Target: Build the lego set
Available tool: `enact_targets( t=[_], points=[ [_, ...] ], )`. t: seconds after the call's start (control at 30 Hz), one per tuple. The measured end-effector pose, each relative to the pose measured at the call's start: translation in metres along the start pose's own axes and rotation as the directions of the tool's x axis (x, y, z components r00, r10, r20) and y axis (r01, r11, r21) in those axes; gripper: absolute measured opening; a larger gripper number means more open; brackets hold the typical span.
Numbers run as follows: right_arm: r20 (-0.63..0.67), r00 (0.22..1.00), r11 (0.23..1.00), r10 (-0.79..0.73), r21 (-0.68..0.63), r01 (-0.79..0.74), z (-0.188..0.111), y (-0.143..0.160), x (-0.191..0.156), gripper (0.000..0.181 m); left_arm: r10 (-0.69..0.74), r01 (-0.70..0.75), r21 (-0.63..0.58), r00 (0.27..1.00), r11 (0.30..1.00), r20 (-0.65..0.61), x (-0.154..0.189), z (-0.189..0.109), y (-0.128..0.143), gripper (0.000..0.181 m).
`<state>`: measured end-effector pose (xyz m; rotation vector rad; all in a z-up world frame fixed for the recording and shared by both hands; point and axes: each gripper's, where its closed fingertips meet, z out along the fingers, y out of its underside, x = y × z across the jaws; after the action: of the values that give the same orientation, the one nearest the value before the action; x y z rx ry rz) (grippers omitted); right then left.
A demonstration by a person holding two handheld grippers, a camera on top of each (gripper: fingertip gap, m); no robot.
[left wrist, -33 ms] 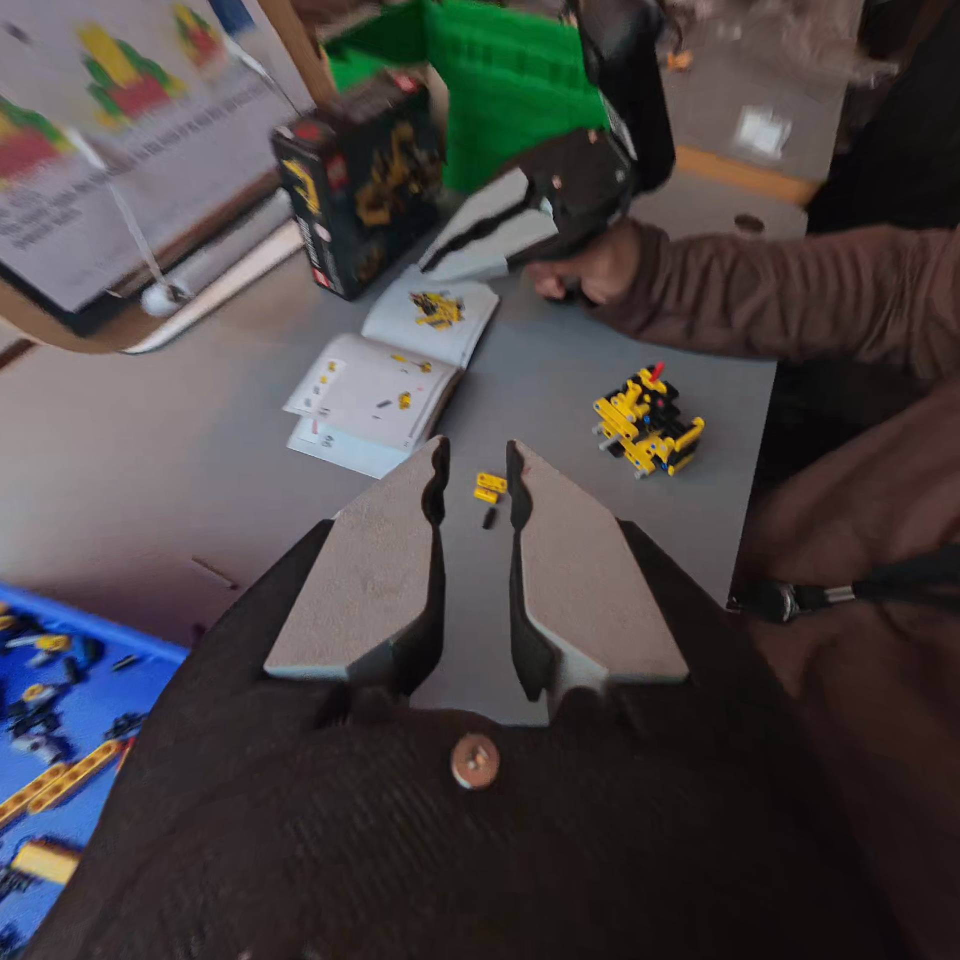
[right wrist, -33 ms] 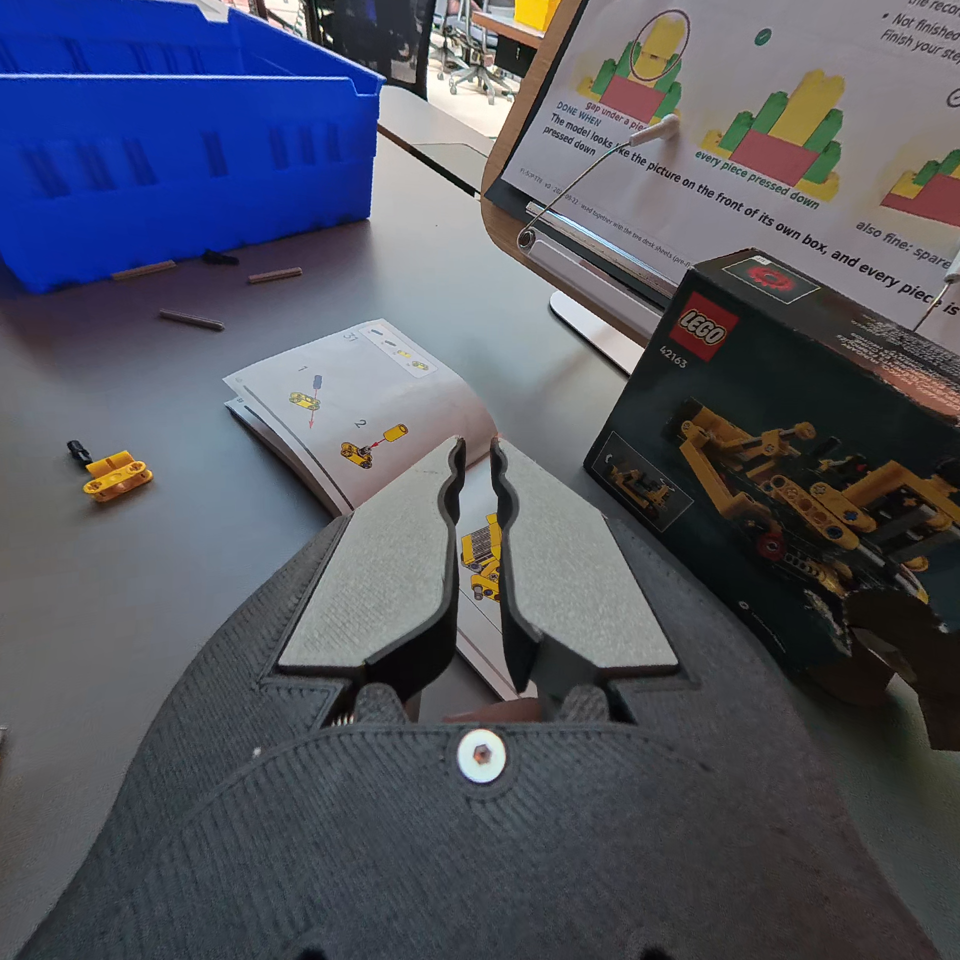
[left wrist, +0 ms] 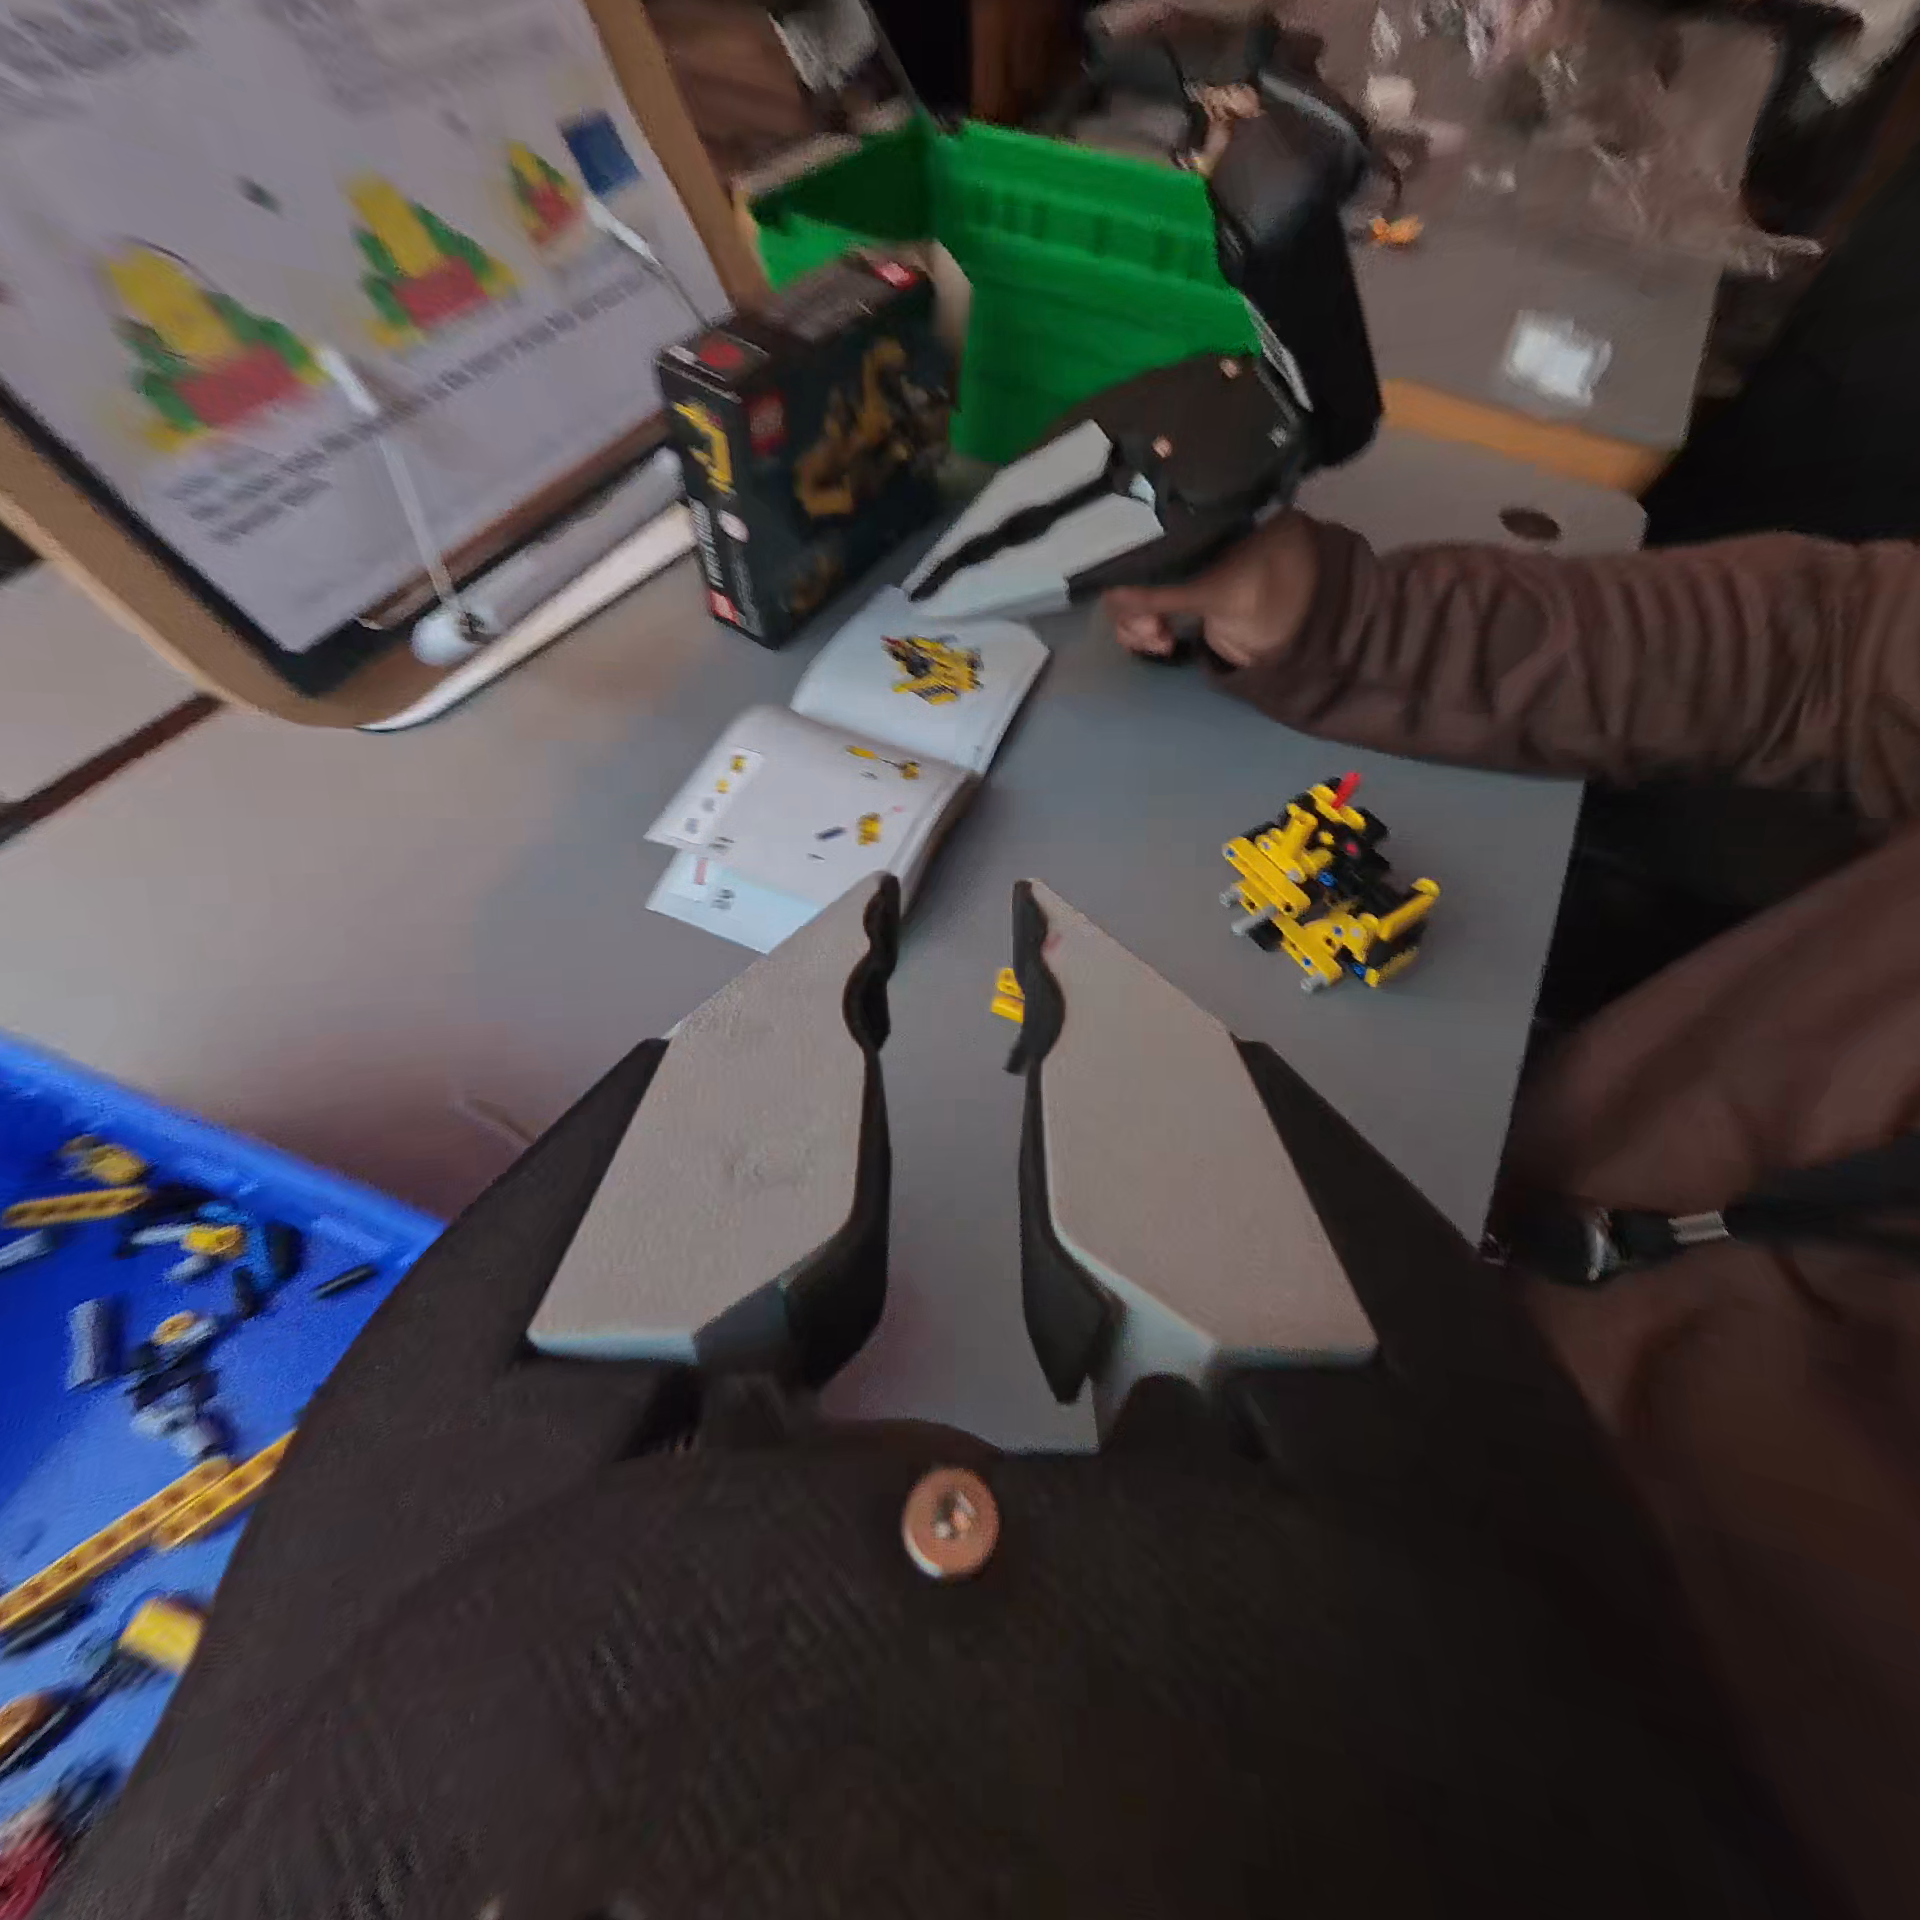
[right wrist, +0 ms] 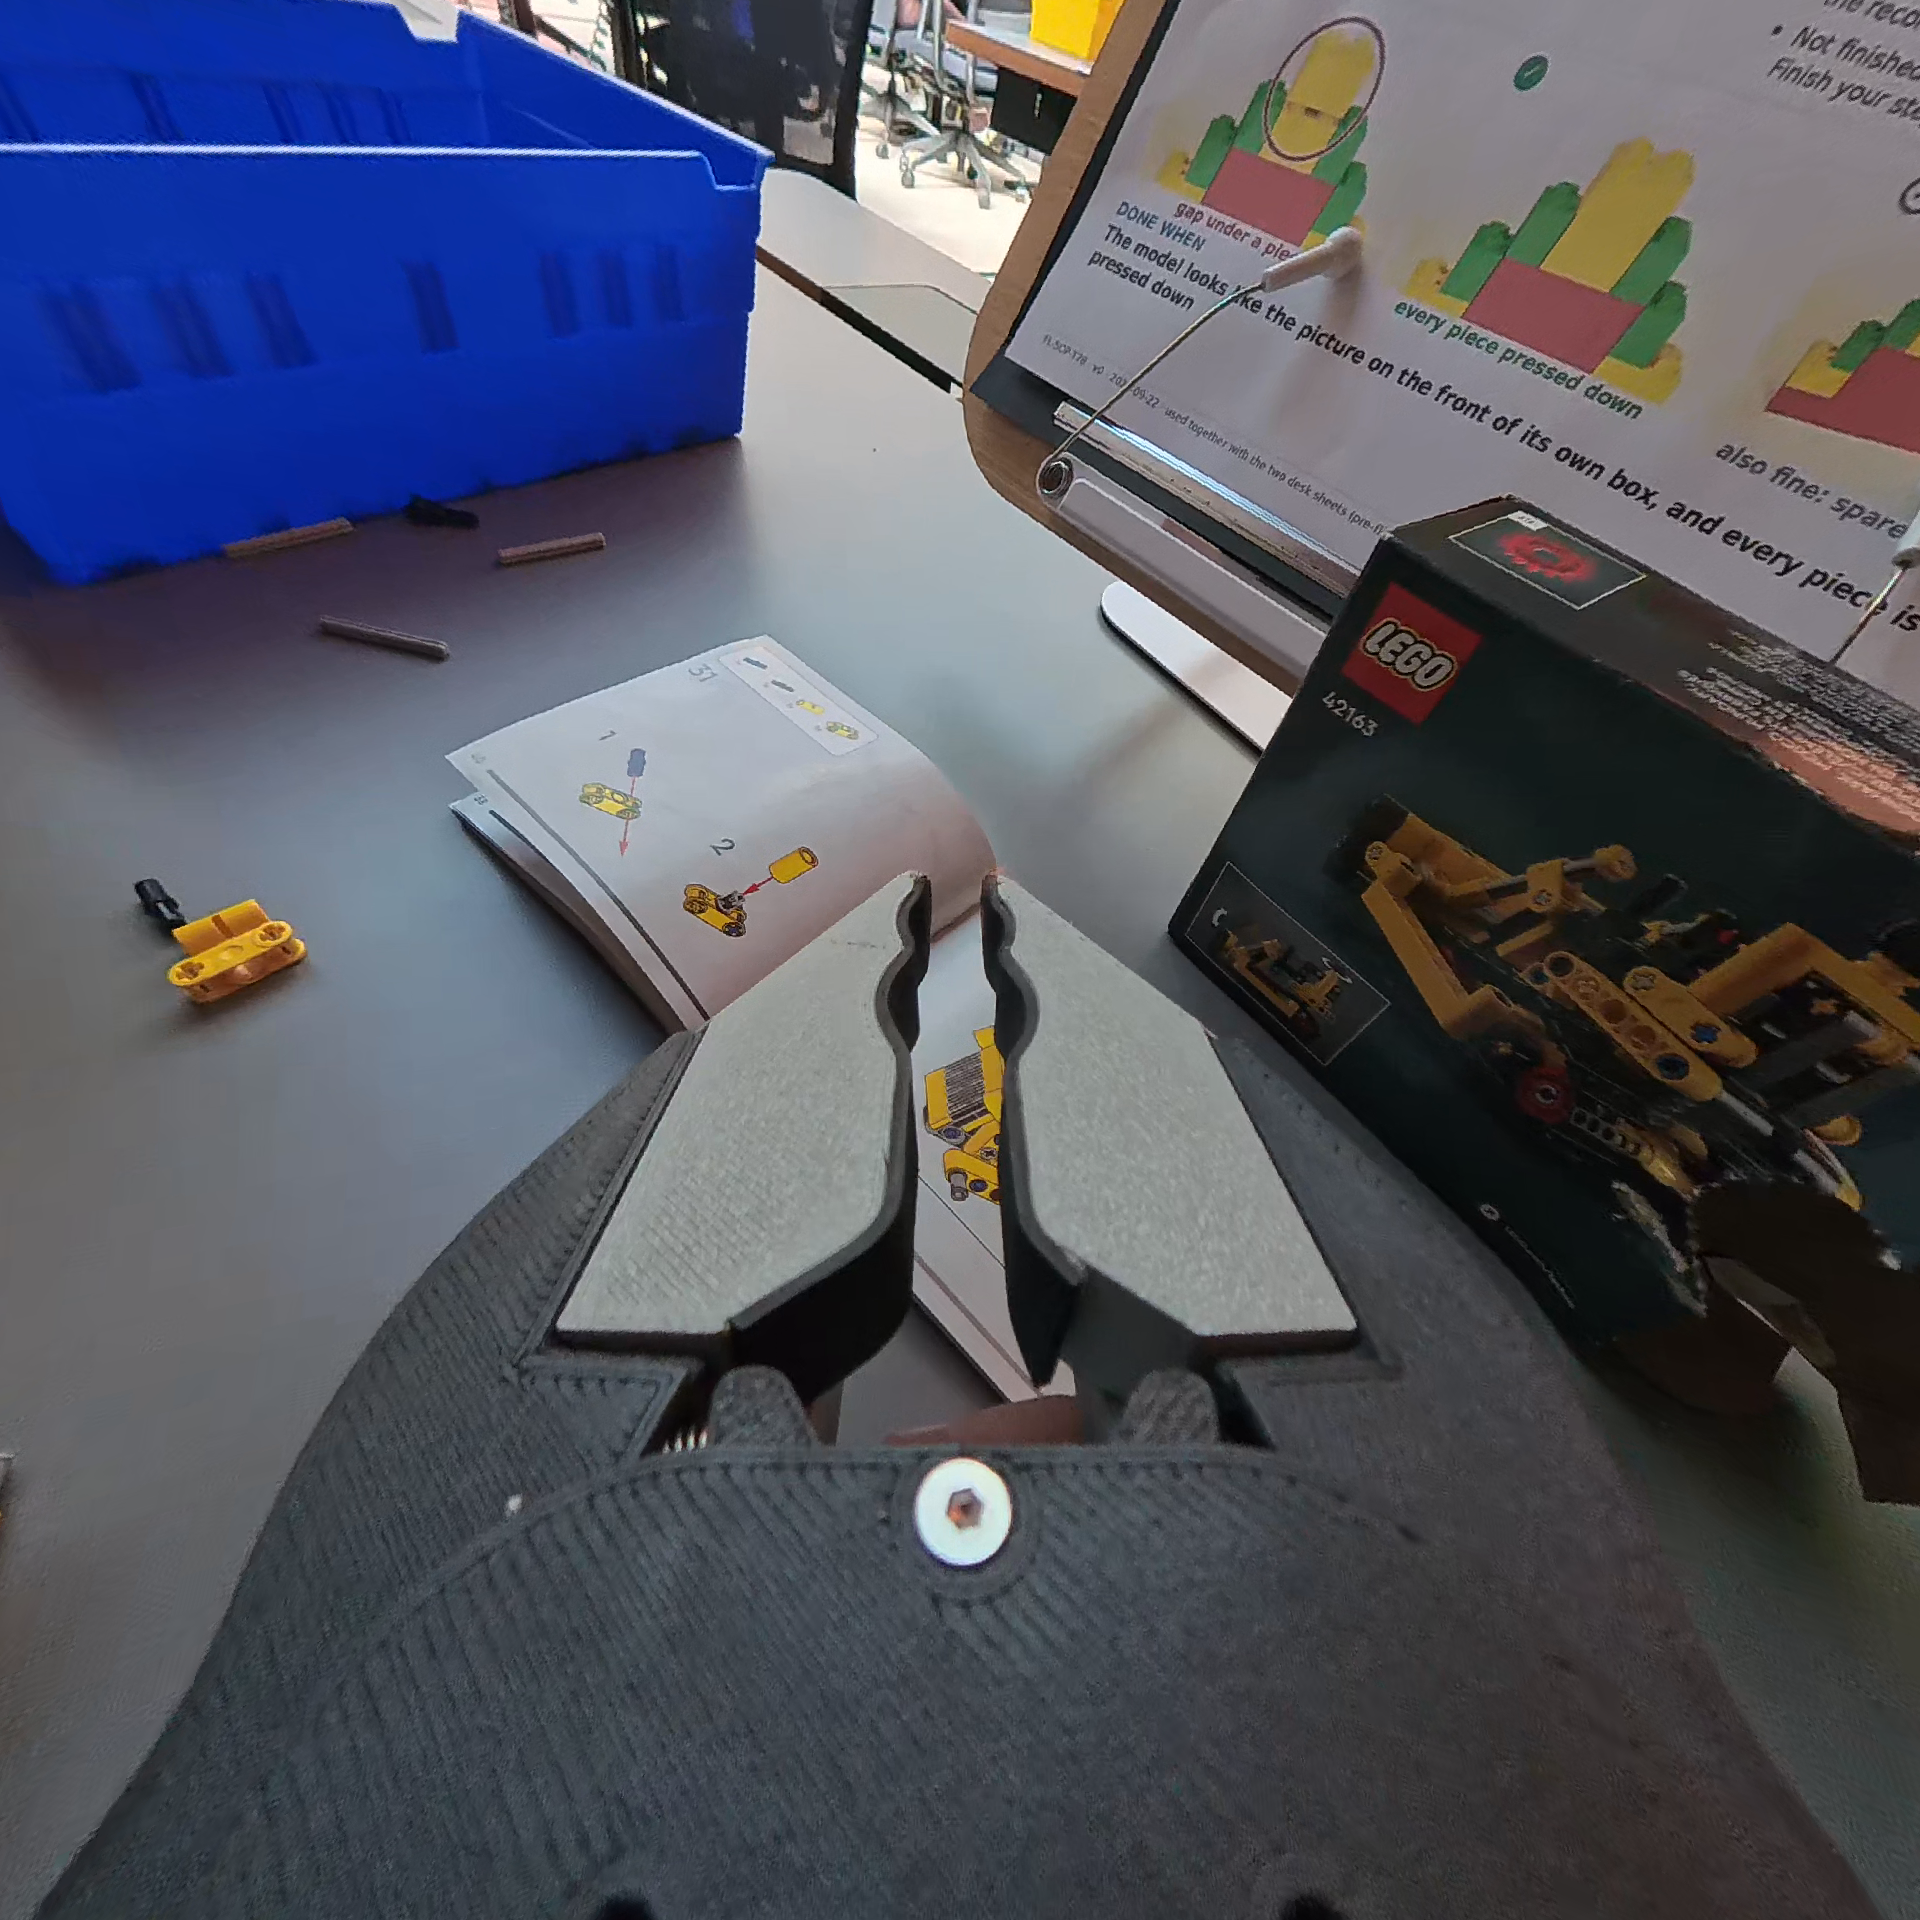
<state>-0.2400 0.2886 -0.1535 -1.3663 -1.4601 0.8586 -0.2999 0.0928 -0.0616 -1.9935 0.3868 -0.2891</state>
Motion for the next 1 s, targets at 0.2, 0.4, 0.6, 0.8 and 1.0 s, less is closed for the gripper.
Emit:
enact_targets(
  t=[0.2, 0.4, 0.6, 0.8, 1.0],
  points=[
    [0.018, 1.000, 1.000, 0.004, 0.004, -0.004, 0.001, -0.001, -0.005, 0.007, -0.124, 0.129, 0.018, 0.898, 0.992, 0.421, -0.102, -0.088, 0.028, 0.032],
    [0.019, 0.999, 0.999, -0.033, 0.032, 0.032, 0.001, -0.003, -0.008, 0.007, -0.166, 0.168, 0.043, 0.837, 0.985, 0.521, -0.147, -0.124, 0.045, 0.045],
    [-0.014, 1.000, 0.996, 0.011, 0.087, -0.010, -0.005, -0.008, 0.003, 0.013, -0.110, 0.129, -0.003, 0.860, 0.992, 0.499, -0.184, -0.109, 0.029, 0.056],
    [-0.069, 0.996, 0.994, 0.049, 0.101, -0.042, -0.006, -0.008, 0.017, 0.019, -0.044, 0.026, 0.043, 0.868, 0.999, 0.494, -0.214, -0.104, -0.026, 0.041],
    [-0.096, 0.994, 0.995, 0.060, 0.086, -0.052, -0.004, -0.006, 0.024, 0.019, 0.019, 0.097, -0.281, 0.923, 0.955, 0.385, -0.224, -0.051, 0.051, 0.028]
  ],
)
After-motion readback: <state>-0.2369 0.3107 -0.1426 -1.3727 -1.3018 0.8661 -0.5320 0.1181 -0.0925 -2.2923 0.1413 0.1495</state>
